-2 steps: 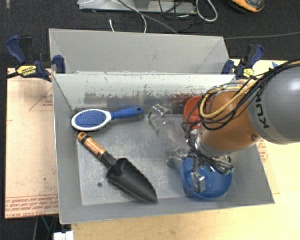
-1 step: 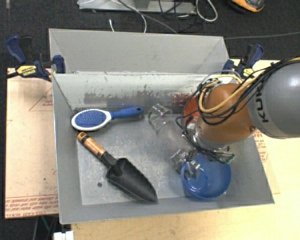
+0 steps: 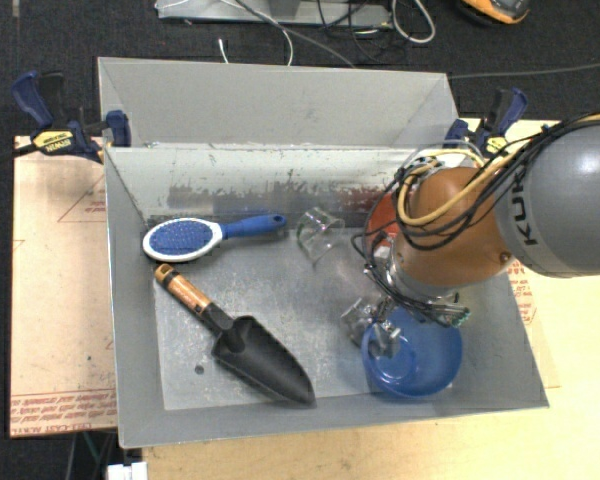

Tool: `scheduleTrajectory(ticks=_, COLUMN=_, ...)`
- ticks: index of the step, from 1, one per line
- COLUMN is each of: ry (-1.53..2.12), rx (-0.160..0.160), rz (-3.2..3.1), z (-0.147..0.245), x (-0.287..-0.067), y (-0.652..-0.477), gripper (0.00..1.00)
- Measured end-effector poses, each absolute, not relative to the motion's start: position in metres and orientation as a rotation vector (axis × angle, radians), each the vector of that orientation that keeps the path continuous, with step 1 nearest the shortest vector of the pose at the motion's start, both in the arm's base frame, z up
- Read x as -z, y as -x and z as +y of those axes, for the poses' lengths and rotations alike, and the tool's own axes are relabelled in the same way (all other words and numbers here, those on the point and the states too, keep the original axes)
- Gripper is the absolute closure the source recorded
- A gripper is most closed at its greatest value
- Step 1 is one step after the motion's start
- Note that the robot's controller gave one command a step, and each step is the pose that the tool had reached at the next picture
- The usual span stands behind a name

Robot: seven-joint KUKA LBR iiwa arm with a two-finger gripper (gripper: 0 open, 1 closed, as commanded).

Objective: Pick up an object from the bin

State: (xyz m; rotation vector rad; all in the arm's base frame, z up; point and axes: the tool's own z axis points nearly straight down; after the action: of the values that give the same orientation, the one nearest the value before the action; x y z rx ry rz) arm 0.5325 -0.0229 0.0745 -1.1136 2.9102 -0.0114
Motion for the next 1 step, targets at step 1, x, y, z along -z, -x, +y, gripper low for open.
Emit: scheduleTrajectory(ticks=1, ry=1.109, rx=0.01, rz=2.909, z=-0.0225, x=-0.0938, y=-0.5325, gripper=1.0)
